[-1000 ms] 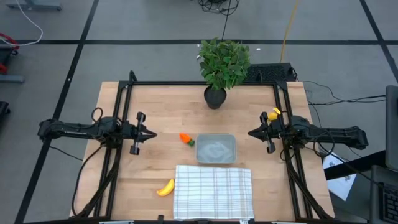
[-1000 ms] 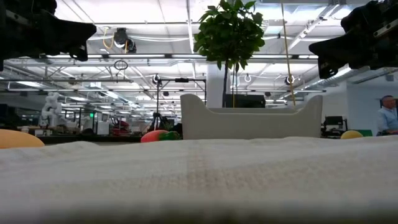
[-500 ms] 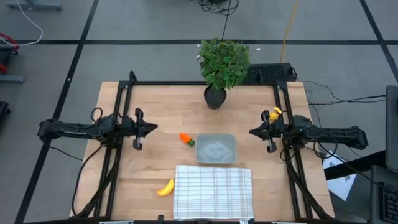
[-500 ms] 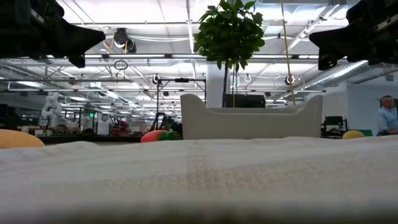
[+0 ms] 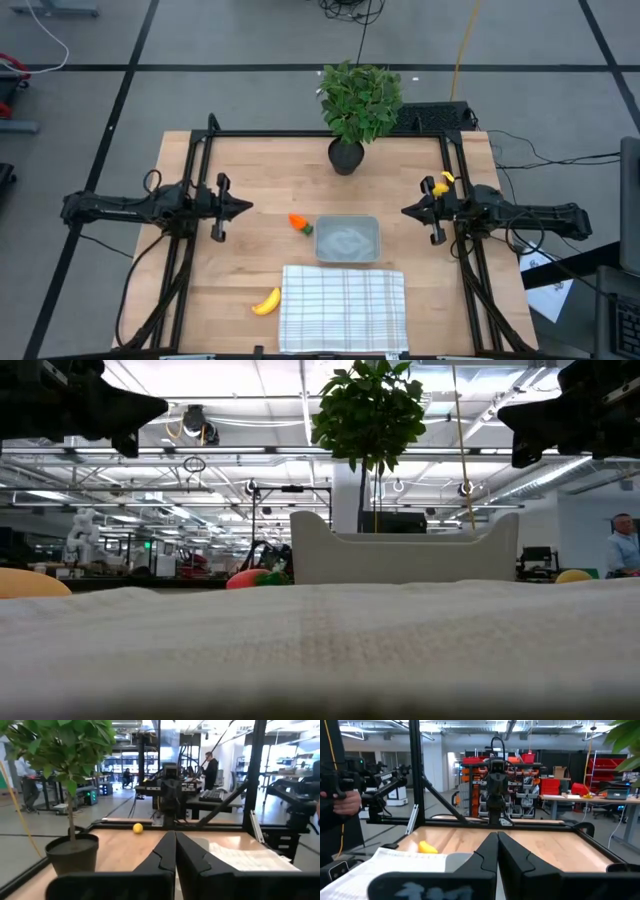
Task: Pick and placing Produce into tupperware
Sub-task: Put the carrot into the bin
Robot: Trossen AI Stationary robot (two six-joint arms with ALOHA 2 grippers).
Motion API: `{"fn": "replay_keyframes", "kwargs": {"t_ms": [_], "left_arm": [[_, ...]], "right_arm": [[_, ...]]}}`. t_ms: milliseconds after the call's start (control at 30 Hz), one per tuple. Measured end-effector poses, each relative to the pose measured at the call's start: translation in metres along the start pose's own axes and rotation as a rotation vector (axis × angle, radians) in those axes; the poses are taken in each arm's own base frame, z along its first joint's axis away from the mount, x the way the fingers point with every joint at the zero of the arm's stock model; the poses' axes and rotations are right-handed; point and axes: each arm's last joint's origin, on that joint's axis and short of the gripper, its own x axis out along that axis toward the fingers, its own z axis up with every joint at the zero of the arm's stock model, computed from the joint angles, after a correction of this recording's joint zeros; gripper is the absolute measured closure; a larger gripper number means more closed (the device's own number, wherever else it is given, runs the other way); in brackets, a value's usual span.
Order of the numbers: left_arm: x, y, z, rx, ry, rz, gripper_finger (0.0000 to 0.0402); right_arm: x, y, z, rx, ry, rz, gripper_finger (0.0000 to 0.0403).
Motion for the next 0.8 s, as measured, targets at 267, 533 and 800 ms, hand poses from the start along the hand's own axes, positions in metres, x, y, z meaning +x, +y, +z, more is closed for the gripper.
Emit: {"fn": "replay_keyframes", "kwargs": {"t_ms": [267, 533, 800], "left_arm": [[0.011, 0.007, 0.036, 0.041, 0.119, 0.1, 0.04], [0.044, 0.019, 0.061, 0.067, 0.233, 0.059, 0.0399], [0.062, 0.038, 0.07, 0.117, 0.129, -0.025, 0.0401]], "right_arm": [[0.0, 0.0, 0.0, -0.029, -0.002, -0.002, 0.0403], [0.0, 0.0, 0.004, -0.036, -0.032, -0.003, 0.0403], [0.0, 0.0, 0.005, -0.037, -0.041, -0.004, 0.0403]]}}
